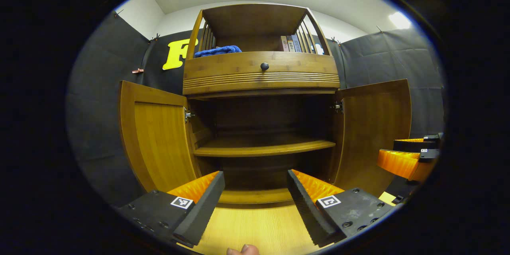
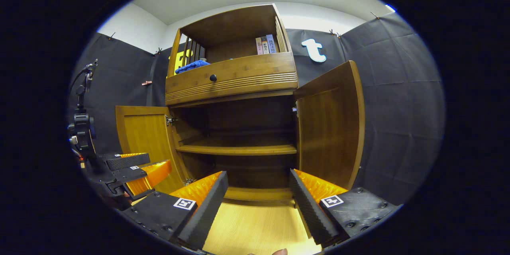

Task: Open the right door of the double-door shoe cabinet with the right hand, and open the left door with the left hand.

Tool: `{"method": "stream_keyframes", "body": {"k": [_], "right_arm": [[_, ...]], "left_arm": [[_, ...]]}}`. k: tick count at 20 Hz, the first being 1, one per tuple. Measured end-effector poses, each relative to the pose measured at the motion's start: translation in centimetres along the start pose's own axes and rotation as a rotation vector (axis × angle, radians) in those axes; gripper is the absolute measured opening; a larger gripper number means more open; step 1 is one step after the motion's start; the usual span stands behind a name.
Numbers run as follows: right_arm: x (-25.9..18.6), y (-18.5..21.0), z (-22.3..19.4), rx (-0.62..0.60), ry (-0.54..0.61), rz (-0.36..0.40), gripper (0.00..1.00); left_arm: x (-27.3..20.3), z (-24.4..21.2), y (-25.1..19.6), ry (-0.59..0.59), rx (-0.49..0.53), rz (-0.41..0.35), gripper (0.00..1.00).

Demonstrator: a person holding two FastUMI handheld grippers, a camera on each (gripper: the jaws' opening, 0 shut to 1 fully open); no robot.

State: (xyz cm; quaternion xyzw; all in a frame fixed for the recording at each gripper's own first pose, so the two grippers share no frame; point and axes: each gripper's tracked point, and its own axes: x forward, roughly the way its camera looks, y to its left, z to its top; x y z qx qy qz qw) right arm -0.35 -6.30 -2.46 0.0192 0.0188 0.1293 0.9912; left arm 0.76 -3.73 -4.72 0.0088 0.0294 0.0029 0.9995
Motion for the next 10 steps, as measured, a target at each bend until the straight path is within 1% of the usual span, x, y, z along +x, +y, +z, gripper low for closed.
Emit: {"method": "stream_keyframes", "body": {"k": [10], "right_arm": [[0.09, -0.09, 0.06, -0.002, -0.002, -0.004, 1.0]], "left_arm": [[0.07, 0.15, 0.02, -0.005, -0.004, -0.006, 0.98]]}}
